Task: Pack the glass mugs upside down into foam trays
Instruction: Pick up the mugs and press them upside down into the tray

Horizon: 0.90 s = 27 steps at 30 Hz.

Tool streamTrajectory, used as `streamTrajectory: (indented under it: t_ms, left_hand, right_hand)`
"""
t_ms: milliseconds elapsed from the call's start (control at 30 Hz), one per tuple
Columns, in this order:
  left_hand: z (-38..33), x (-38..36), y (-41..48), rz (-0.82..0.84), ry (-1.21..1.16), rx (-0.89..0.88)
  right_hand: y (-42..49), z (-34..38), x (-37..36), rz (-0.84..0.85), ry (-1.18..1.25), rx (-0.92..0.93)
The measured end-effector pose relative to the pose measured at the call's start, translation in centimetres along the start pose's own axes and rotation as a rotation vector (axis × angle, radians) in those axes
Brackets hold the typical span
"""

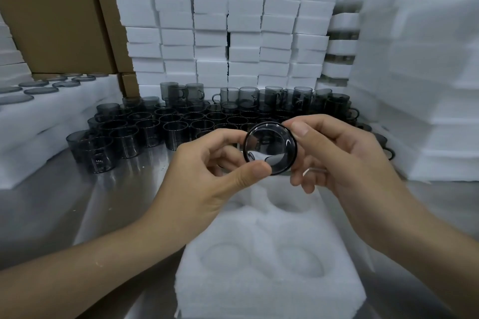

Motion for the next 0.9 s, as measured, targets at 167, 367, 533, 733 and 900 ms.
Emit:
streamTrajectory:
  t_ms: [167,367,533,733,900]
  left_hand:
    - [-0.01,-0.01,-0.13,-0.001,0.025,-0.033]
    - [-0.3,0.02,-0.09,-0.031,0.077,-0.121]
    - [-0.23,0.08,-0.17,-0.043,0.145,-0.161]
    - [0.25,0.16,-0.12,-0.047,0.295,-0.153]
    - [0.35,0.07,-0.2,-0.045,0.36,-0.14]
  right_hand:
    - [0.0,-0.03,0.06,-0.023,0.024,-0.019]
    - [0.15,-0.31,0.46,0.176,-0.022,-0.042]
    - [0.07,-0.14,0.9,0.237,-0.359,0.18]
    - [0.03,-0.71,0.91,0.06,-0.606,0.369]
    - [-0.39,-0.69,0.58,0.036,-0.748,0.489]
Point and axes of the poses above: each hand's wrist, its own y-axis towards the middle knuckle, its own x-axis out of the back of the hand, z = x × y, the point moved 1 cm from there along y, towards the middle knuckle, and after that the axes turned 7 degrees about y, right-handed, at the moved point
